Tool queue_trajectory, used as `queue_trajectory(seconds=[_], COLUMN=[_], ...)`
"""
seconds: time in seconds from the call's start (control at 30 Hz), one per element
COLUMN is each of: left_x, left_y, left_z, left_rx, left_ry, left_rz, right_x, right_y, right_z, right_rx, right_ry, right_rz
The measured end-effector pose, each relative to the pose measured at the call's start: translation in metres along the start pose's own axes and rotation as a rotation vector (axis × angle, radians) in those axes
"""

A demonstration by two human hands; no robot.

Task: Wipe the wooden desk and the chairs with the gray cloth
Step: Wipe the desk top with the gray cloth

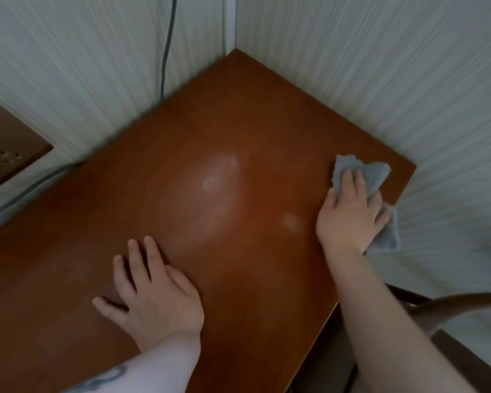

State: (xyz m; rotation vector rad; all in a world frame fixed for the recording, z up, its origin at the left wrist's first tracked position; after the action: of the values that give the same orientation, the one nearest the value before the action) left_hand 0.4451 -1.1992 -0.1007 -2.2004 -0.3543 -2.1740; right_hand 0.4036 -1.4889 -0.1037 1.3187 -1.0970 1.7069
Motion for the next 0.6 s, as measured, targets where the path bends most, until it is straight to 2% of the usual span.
queue_trajectory(seconds=[0.07,0.13,0.23,0.27,0.33,0.43,0.5,0.53,0.6], left_x=[-0.002,-0.002,-0.001,0.000,0.000,0.000,0.000,0.000,0.000], left_y=[0.000,0.001,0.001,0.001,0.000,0.000,0.000,0.000,-0.001], left_z=[0.000,0.001,0.000,-0.001,-0.001,0.000,0.000,0.000,0.000], left_rx=[0.002,0.007,0.013,0.003,-0.013,-0.005,-0.005,-0.004,0.007], left_ry=[0.004,0.015,0.063,0.067,0.042,-0.002,0.009,0.014,0.022], left_rz=[-0.016,-0.023,-0.054,-0.057,-0.038,-0.014,-0.024,-0.031,-0.055], right_x=[0.007,0.013,0.013,0.013,0.009,0.008,0.018,0.022,0.026], right_y=[-0.009,-0.035,-0.074,-0.077,-0.067,-0.018,-0.005,-0.009,-0.028], right_z=[-0.051,-0.108,-0.171,-0.167,-0.136,-0.098,-0.113,-0.133,-0.182], right_rx=[0.092,0.313,0.853,0.928,0.831,0.437,0.332,0.372,0.667], right_ry=[0.049,0.042,-0.172,-0.206,-0.191,-0.079,-0.007,0.000,-0.067], right_rz=[-0.007,0.063,0.175,0.206,0.219,0.128,0.113,0.110,0.137])
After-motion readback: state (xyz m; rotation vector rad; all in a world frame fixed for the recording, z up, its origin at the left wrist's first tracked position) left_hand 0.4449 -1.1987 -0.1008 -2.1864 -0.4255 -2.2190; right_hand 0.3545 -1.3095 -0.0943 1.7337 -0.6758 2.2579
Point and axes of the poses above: each hand's wrist, its own z-axis towards the middle knuckle, its own x-axis out of the back of the hand, y = z × x, the point moved 4 cm from there along z, towards the middle knuckle, and after that the axes turned 11 degrees about y, right-handed, at the moved point
